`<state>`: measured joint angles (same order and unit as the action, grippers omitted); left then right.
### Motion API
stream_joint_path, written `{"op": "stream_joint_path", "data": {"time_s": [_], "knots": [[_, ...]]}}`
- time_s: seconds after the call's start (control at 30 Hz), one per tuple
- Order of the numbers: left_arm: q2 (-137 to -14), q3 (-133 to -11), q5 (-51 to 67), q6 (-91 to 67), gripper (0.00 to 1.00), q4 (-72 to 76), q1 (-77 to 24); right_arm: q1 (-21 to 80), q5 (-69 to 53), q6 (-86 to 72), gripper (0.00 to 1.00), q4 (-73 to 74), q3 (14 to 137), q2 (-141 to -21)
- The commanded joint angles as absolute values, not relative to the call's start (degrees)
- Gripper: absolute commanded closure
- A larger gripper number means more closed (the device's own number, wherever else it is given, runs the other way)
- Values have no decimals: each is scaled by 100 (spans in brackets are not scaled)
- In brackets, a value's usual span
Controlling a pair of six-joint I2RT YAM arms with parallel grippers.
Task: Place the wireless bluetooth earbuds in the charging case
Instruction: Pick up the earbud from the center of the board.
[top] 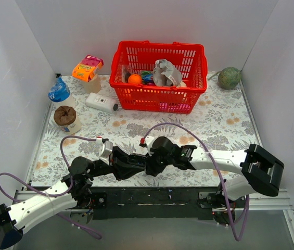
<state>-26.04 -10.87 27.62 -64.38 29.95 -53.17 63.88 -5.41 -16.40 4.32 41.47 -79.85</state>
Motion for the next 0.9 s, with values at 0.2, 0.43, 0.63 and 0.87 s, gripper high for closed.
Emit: {"op": "stream_joint_path", "data": {"time_s": [0.2, 0.43, 0.63, 0.87], "knots": [[-2522, -1116, 2742, -6425, 100, 2988, -5335, 6442, -554, -2004, 36, 167, 4430, -8376], [-2531, -1116, 2760, -6442, 100, 2971, -5335, 6451, -597, -1986, 37, 79, 4395, -8411], [-2549, -1116, 2768, -6434, 100, 3006, -5335, 6442, -677, -1960, 37, 123, 4430, -8552], [-2540, -1099, 2769, -6434, 100, 3015, -5335, 6442, -563, -1995, 39, 149, 4298, -8675]]}}
